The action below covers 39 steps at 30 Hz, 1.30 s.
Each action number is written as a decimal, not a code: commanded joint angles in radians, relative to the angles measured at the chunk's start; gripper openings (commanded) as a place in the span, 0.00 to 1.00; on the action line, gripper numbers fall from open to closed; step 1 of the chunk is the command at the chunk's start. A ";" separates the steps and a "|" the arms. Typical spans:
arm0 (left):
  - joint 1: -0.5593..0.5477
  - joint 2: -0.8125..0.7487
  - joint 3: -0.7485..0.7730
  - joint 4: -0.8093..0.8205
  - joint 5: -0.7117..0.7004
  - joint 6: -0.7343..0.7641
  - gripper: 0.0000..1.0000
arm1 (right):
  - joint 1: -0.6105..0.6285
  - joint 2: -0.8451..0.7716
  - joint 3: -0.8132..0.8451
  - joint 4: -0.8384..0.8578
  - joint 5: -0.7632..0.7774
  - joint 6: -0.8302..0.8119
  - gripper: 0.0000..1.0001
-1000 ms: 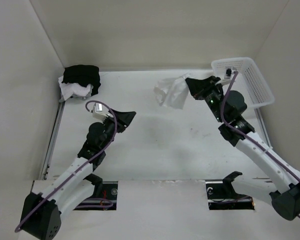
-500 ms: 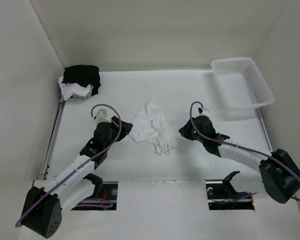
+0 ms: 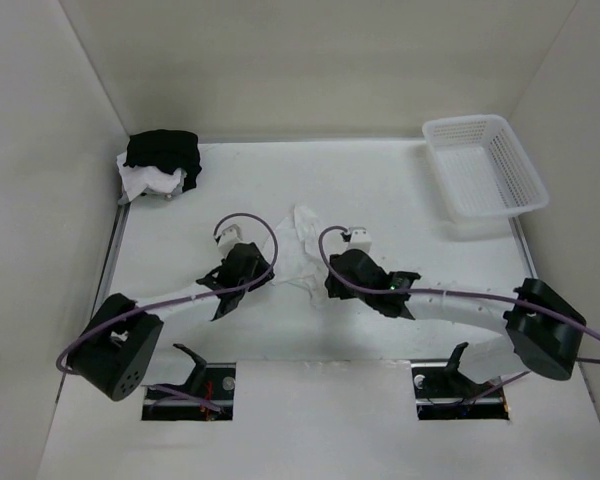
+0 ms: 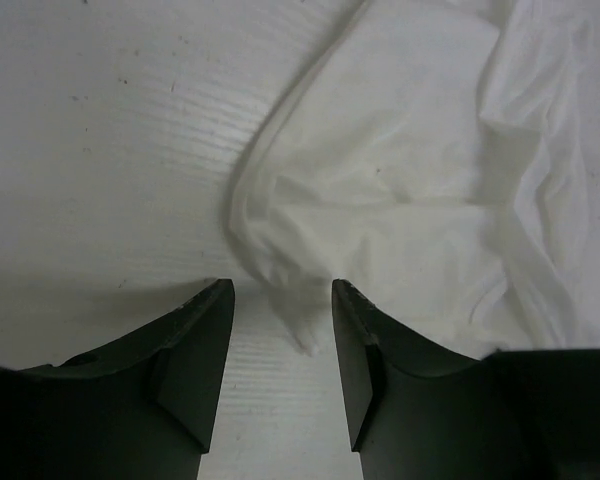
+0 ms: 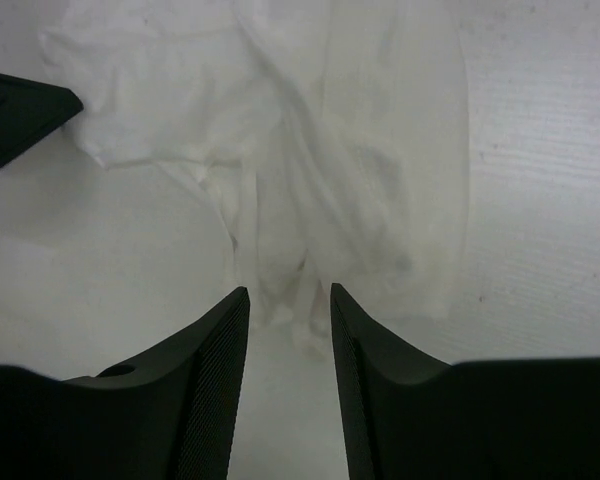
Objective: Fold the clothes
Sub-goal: Move the tank top to the center of the board, then flatten the tank top out
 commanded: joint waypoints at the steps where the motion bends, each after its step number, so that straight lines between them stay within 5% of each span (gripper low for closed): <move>1: 0.022 0.069 0.046 0.060 -0.037 0.018 0.43 | 0.019 0.068 0.113 -0.035 0.123 -0.084 0.46; 6: 0.036 0.072 0.046 0.137 -0.022 0.017 0.34 | 0.012 0.175 0.202 -0.020 0.207 -0.182 0.53; 10: 0.048 -0.067 0.033 0.039 -0.069 0.021 0.39 | -0.063 0.293 0.354 0.066 0.177 -0.311 0.53; 15: 0.056 -0.210 0.139 -0.072 -0.178 0.060 0.46 | -0.114 0.333 0.471 0.012 0.144 -0.299 0.23; 18: 0.062 -0.002 0.343 -0.021 -0.058 0.123 0.46 | -0.119 0.249 0.358 0.052 0.132 -0.238 0.07; 20: 0.074 0.200 0.530 -0.025 0.053 0.188 0.41 | -0.119 0.185 0.267 0.078 0.127 -0.203 0.07; 25: 0.079 0.516 0.805 -0.053 0.049 0.334 0.36 | -0.122 0.011 0.068 0.118 0.100 -0.127 0.18; 39: 0.117 0.721 0.994 -0.088 0.192 0.525 0.36 | -0.220 -0.155 -0.118 0.205 -0.034 -0.089 0.26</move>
